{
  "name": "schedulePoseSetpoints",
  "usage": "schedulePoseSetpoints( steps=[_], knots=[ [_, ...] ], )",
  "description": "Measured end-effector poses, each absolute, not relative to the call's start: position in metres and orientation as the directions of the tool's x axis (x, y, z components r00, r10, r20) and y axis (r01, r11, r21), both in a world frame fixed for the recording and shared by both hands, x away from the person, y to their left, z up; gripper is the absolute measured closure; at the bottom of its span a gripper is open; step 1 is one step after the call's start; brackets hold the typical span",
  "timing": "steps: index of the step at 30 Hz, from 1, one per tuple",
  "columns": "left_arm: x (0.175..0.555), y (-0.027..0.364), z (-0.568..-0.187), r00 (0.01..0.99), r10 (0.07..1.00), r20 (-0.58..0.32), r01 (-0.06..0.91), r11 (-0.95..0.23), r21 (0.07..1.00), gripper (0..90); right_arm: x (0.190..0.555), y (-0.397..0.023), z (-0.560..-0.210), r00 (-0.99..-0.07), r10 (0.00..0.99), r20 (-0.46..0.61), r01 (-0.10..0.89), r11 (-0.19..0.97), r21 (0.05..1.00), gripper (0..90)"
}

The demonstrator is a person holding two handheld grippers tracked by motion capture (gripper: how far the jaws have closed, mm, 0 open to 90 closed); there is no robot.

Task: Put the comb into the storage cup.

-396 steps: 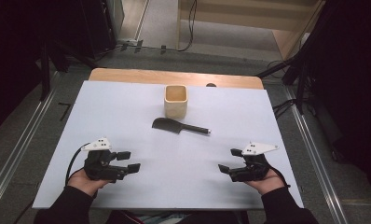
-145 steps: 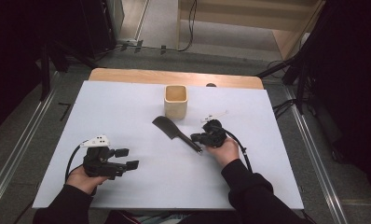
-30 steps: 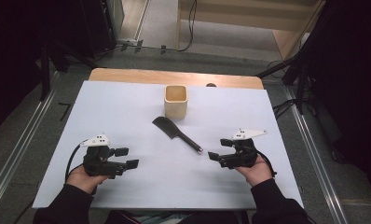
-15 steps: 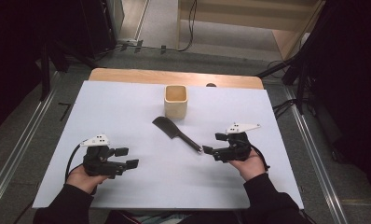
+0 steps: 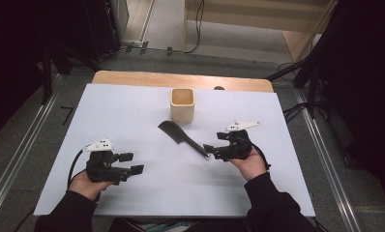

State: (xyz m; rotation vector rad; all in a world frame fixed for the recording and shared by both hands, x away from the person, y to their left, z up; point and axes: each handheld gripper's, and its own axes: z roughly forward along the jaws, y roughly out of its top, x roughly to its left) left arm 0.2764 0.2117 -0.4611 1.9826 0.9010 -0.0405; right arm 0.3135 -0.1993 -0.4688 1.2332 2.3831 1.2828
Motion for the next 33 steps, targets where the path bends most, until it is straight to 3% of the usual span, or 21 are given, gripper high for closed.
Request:
schedulePoseSetpoints(
  steps=[33],
  knots=[
    [0.276, 0.212, -0.46, 0.736, 0.57, -0.365, 0.602, -0.304, 0.739, 27.1, 0.332, -0.171, -0.48, -0.657, 0.727, 0.198, 0.588, 0.331, 0.738, 20.2]
  ],
)
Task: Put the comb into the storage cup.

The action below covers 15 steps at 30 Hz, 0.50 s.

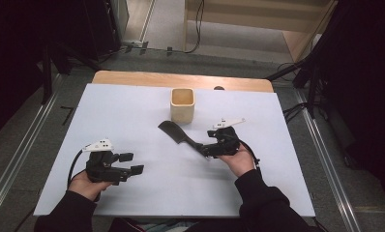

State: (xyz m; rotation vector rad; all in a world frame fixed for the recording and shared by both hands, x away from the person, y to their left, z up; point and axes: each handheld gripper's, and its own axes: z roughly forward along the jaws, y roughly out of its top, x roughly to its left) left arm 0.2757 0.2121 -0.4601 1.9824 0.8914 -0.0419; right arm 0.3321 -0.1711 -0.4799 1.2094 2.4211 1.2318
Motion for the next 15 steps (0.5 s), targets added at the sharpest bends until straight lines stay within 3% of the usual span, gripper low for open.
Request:
schedulePoseSetpoints(
  steps=[15],
  knots=[
    [0.275, 0.212, -0.46, 0.736, 0.57, -0.365, 0.6, -0.299, 0.743, 27.1, 0.33, -0.171, -0.496, -0.656, 0.725, 0.21, 0.597, 0.329, 0.732, 22.3]
  ],
)
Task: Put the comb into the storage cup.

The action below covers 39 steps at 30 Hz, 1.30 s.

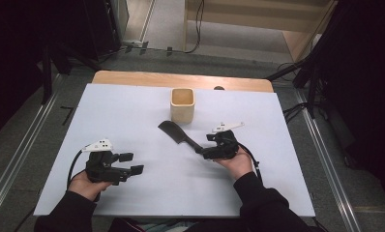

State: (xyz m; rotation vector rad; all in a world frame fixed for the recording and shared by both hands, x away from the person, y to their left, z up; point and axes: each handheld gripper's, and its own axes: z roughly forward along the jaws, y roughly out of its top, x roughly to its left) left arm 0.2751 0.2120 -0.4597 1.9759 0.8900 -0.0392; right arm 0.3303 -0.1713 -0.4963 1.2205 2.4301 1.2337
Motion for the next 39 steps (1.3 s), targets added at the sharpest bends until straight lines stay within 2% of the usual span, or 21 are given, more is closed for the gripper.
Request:
schedulePoseSetpoints(
  steps=[16, 35, 39],
  knots=[
    [0.275, 0.212, -0.46, 0.736, 0.568, -0.369, 0.602, -0.298, 0.741, 27.1, 0.329, -0.17, -0.515, -0.645, 0.744, 0.178, 0.603, 0.352, 0.716, 24.8],
    [0.276, 0.212, -0.461, 0.734, 0.568, -0.373, 0.605, -0.296, 0.739, 27.1, 0.319, -0.159, -0.521, -0.639, 0.769, 0.017, 0.541, 0.433, 0.721, 29.6],
    [0.276, 0.212, -0.461, 0.732, 0.568, -0.376, 0.608, -0.294, 0.738, 27.1, 0.32, -0.159, -0.522, -0.635, 0.772, 0.022, 0.544, 0.427, 0.723, 31.3]
  ],
)
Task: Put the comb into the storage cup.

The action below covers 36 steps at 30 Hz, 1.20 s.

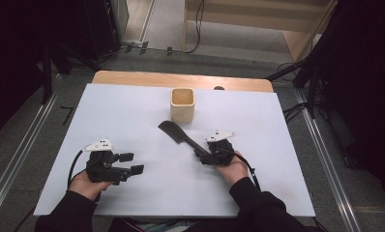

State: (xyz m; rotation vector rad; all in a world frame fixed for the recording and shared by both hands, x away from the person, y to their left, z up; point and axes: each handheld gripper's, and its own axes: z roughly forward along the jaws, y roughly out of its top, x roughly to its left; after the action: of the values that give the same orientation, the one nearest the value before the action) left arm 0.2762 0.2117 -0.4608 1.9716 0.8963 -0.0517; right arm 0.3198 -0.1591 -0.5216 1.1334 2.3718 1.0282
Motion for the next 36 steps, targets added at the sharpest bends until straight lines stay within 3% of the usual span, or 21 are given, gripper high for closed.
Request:
schedulePoseSetpoints(
  steps=[4, 9, 17, 36],
  knots=[
    [0.2763, 0.2116, -0.4609, 0.732, 0.568, -0.377, 0.608, -0.293, 0.738, 27.1, 0.3189, -0.1585, -0.5215, -0.644, 0.764, 0.015, 0.535, 0.436, 0.724, 35.7],
    [0.2773, 0.211, -0.4607, 0.735, 0.56, -0.382, 0.606, -0.29, 0.741, 27.1, 0.3146, -0.1564, -0.5213, -0.692, 0.722, -0.008, 0.484, 0.472, 0.736, 56.1],
    [0.2781, 0.2098, -0.4605, 0.733, 0.564, -0.38, 0.607, -0.291, 0.74, 27.1, 0.3166, -0.1592, -0.5213, -0.677, 0.736, 0.031, 0.512, 0.44, 0.737, 68.3],
    [0.282, 0.212, -0.4584, 0.709, 0.585, -0.393, 0.627, -0.267, 0.732, 27.0, 0.3181, -0.1607, -0.5209, -0.678, 0.733, 0.05, 0.52, 0.432, 0.737, 70.2]
  ],
)
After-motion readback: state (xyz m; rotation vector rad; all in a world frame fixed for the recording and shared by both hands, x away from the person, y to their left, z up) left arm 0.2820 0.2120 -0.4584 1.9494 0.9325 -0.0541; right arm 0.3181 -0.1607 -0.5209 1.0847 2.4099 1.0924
